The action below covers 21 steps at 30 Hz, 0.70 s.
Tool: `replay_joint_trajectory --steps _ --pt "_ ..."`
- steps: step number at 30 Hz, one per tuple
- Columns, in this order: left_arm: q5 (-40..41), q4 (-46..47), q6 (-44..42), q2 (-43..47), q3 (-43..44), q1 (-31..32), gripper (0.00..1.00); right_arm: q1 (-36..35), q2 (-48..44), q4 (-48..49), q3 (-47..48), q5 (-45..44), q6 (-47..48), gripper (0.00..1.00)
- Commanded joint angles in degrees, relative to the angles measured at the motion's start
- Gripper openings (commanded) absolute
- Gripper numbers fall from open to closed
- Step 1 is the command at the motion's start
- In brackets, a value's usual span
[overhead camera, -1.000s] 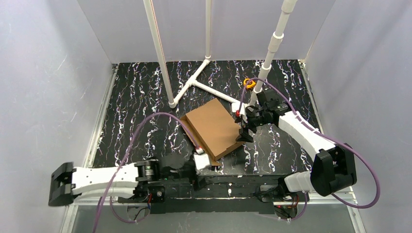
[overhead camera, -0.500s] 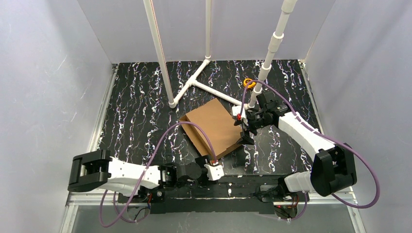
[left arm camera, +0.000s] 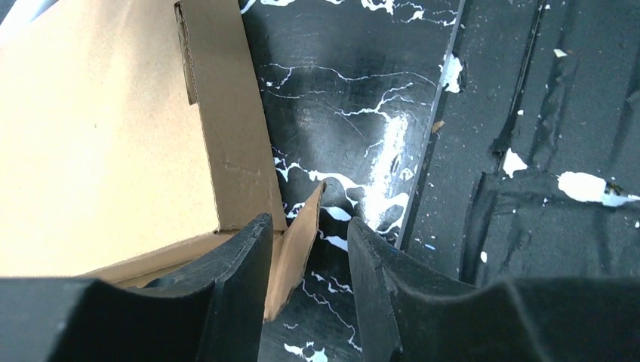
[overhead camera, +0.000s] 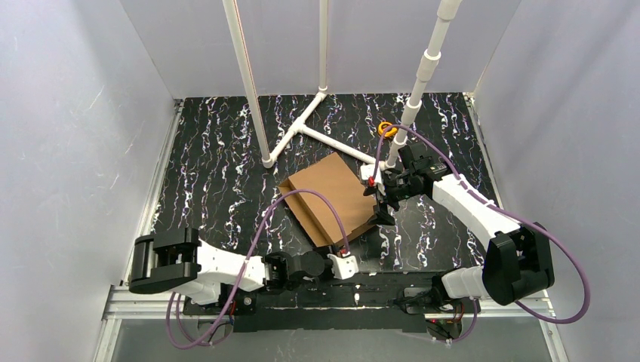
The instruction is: Fold the paper box
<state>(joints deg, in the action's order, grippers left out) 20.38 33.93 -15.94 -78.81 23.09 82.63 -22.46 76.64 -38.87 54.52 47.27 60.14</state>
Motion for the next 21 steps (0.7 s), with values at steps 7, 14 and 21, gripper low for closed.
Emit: replay_joint_trajectory --steps 7,14,21 --pt "1.66 2.60 -0.85 -2.64 1.98 -1.24 0.29 0.32 -0.07 1.42 -0.05 1.60 -0.73 0.98" --pt "1.60 2.54 -0.03 -2.33 1.26 -1.49 0.23 0.31 0.12 1.34 -0.06 1.69 -0.81 0.98" --pt "0.78 2.48 1.61 -1.40 0.41 -1.70 0.00 0.31 0.35 1.66 -0.09 1.52 -1.25 0.98"
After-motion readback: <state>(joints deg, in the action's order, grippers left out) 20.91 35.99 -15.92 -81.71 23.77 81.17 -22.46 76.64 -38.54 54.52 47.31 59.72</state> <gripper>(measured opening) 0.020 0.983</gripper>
